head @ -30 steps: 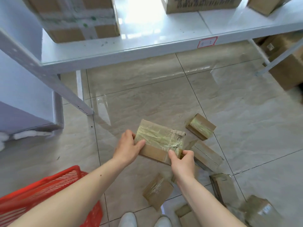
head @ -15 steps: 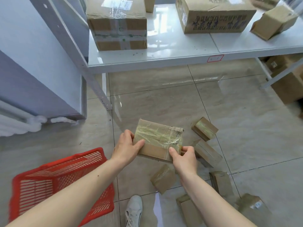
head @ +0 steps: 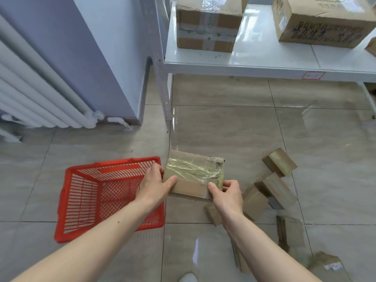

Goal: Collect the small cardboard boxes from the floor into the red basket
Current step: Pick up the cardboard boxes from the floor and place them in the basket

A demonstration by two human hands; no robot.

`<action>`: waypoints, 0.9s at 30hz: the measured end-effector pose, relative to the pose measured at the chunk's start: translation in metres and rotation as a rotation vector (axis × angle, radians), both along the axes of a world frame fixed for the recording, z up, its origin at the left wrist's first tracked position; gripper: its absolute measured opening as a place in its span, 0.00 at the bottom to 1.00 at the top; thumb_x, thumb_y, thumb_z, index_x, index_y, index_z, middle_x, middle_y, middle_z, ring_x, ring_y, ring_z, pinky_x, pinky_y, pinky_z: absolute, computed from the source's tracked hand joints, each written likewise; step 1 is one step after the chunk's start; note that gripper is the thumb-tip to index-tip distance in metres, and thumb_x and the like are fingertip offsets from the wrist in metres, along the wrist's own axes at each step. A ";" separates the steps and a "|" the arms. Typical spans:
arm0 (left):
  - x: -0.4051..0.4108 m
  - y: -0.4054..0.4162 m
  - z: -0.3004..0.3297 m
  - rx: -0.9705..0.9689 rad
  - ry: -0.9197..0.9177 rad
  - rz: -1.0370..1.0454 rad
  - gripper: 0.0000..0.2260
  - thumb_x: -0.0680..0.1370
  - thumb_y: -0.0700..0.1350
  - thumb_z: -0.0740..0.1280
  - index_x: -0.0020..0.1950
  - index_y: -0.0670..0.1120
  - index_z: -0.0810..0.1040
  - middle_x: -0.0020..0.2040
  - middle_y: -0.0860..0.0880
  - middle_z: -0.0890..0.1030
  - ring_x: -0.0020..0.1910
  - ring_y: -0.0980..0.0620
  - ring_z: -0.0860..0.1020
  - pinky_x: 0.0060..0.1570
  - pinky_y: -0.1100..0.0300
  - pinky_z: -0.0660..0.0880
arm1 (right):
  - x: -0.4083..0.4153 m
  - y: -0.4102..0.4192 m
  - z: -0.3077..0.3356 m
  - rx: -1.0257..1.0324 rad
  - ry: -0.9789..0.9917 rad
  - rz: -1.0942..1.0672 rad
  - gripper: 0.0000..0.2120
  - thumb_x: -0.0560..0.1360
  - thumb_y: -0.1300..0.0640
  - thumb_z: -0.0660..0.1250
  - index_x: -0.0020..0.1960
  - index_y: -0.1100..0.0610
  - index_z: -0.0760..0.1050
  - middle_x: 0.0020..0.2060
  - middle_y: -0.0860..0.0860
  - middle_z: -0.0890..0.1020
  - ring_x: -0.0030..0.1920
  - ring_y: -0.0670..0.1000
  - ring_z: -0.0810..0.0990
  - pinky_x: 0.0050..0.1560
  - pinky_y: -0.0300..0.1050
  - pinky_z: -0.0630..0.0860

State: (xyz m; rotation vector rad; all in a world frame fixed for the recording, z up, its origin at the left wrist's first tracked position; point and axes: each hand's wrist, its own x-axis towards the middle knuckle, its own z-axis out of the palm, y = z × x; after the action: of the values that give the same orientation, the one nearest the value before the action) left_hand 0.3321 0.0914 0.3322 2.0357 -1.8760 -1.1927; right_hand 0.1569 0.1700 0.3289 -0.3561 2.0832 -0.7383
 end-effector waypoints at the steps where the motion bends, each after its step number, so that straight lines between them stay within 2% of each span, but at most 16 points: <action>1: 0.012 0.001 0.001 0.001 0.000 0.012 0.15 0.73 0.57 0.67 0.50 0.49 0.70 0.51 0.51 0.75 0.50 0.49 0.75 0.54 0.48 0.74 | 0.010 -0.002 0.001 -0.002 0.005 0.013 0.17 0.74 0.49 0.71 0.58 0.55 0.71 0.52 0.50 0.79 0.54 0.54 0.79 0.59 0.53 0.75; 7: 0.093 0.010 0.004 0.004 -0.009 0.079 0.15 0.74 0.57 0.67 0.51 0.48 0.69 0.53 0.50 0.74 0.50 0.48 0.74 0.52 0.49 0.74 | 0.085 -0.008 0.005 0.006 0.013 0.087 0.17 0.74 0.49 0.71 0.57 0.55 0.71 0.51 0.50 0.80 0.54 0.54 0.79 0.50 0.46 0.72; 13: 0.188 0.012 0.010 0.006 -0.018 0.100 0.15 0.74 0.55 0.68 0.50 0.47 0.70 0.52 0.48 0.74 0.50 0.47 0.75 0.51 0.51 0.73 | 0.177 -0.011 0.010 0.007 -0.005 0.130 0.16 0.74 0.49 0.72 0.56 0.55 0.71 0.50 0.50 0.80 0.54 0.54 0.79 0.55 0.51 0.75; 16: 0.232 0.009 0.011 0.016 -0.006 0.093 0.14 0.73 0.54 0.68 0.51 0.47 0.70 0.52 0.49 0.74 0.50 0.47 0.75 0.51 0.51 0.73 | 0.223 -0.014 0.009 0.007 -0.011 0.121 0.16 0.73 0.50 0.72 0.55 0.54 0.71 0.46 0.48 0.79 0.54 0.55 0.80 0.59 0.56 0.76; 19: 0.280 0.005 0.007 0.025 0.023 0.101 0.13 0.72 0.51 0.69 0.51 0.47 0.71 0.51 0.48 0.74 0.50 0.48 0.75 0.51 0.52 0.73 | 0.272 -0.018 0.005 0.005 -0.025 0.104 0.15 0.72 0.51 0.72 0.54 0.54 0.72 0.45 0.48 0.80 0.51 0.55 0.81 0.58 0.59 0.77; 23: 0.315 0.003 -0.002 0.071 0.070 0.108 0.13 0.70 0.48 0.71 0.50 0.48 0.71 0.52 0.49 0.74 0.51 0.47 0.76 0.55 0.48 0.75 | 0.303 -0.021 -0.007 0.016 -0.040 0.092 0.13 0.72 0.50 0.70 0.52 0.52 0.71 0.47 0.49 0.81 0.49 0.55 0.82 0.56 0.60 0.79; 27: 0.343 -0.004 -0.020 0.089 0.067 0.133 0.15 0.68 0.46 0.73 0.50 0.48 0.71 0.51 0.48 0.75 0.52 0.46 0.76 0.55 0.48 0.75 | 0.329 -0.033 -0.021 0.020 -0.029 0.112 0.10 0.74 0.52 0.69 0.53 0.53 0.71 0.46 0.50 0.81 0.49 0.54 0.82 0.55 0.58 0.78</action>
State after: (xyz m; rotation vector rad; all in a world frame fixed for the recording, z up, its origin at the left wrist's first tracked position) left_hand 0.6753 0.0874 0.3121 2.1002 -1.6568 -1.3144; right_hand 0.4862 0.1371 0.3081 -0.4447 2.0240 -0.6521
